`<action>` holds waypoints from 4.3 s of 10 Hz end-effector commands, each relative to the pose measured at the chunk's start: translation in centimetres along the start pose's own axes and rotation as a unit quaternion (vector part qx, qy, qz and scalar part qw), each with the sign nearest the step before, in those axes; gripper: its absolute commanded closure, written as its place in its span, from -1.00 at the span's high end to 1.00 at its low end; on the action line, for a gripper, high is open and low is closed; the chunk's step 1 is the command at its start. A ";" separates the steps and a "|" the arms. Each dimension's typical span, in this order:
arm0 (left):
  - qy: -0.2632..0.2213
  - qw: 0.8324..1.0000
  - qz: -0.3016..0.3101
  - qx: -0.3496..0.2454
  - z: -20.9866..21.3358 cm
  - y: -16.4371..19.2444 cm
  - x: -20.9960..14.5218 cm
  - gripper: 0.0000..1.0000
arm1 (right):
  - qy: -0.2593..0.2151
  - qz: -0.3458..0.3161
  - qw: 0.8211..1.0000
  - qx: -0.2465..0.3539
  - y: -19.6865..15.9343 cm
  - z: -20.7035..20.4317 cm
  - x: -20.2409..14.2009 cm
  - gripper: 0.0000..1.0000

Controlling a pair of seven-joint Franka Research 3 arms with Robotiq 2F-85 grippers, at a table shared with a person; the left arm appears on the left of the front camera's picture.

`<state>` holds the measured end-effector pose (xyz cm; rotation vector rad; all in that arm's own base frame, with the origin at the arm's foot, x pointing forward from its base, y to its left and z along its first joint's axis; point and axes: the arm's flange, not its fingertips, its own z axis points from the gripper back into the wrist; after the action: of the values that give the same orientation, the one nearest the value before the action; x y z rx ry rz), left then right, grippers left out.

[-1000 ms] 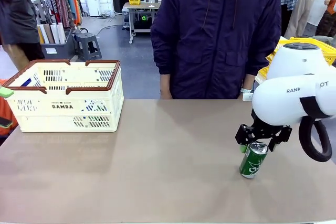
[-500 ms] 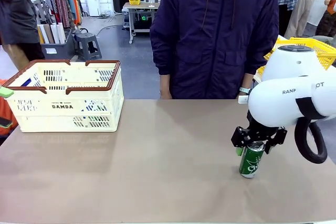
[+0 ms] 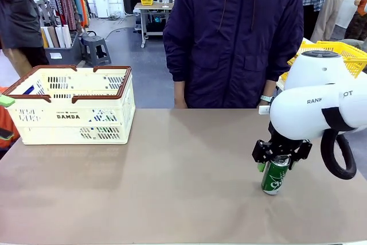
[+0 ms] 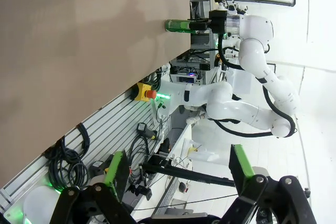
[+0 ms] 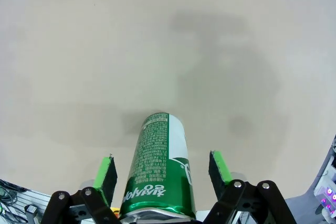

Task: Place the drinks into the Shopping basket.
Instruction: Pick up one drink and place it into the Shopping basket.

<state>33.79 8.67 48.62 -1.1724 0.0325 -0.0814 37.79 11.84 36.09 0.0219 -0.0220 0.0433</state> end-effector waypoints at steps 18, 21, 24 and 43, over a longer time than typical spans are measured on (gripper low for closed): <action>0.006 1.000 0.002 0.000 0.2 0.0 -0.3 1.00 | 0.048 0.134 0.989 0.033 22.5 11.8 7.6 -1.00; 0.006 1.000 0.002 0.000 0.2 0.0 -0.3 1.00 | 0.087 0.194 0.977 -0.004 33.9 7.1 10.2 -1.00; 0.006 1.000 0.002 0.000 0.2 0.0 -0.3 1.00 | 0.125 0.221 0.967 -0.024 38.0 4.0 11.0 -1.00; 0.006 1.000 0.002 0.000 0.2 0.0 -0.3 1.00 | 0.106 0.161 0.962 0.195 10.1 18.5 0.6 1.00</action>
<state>33.78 8.74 48.59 -1.1729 0.0329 -0.0796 40.73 30.06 55.84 0.3088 0.1987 0.4230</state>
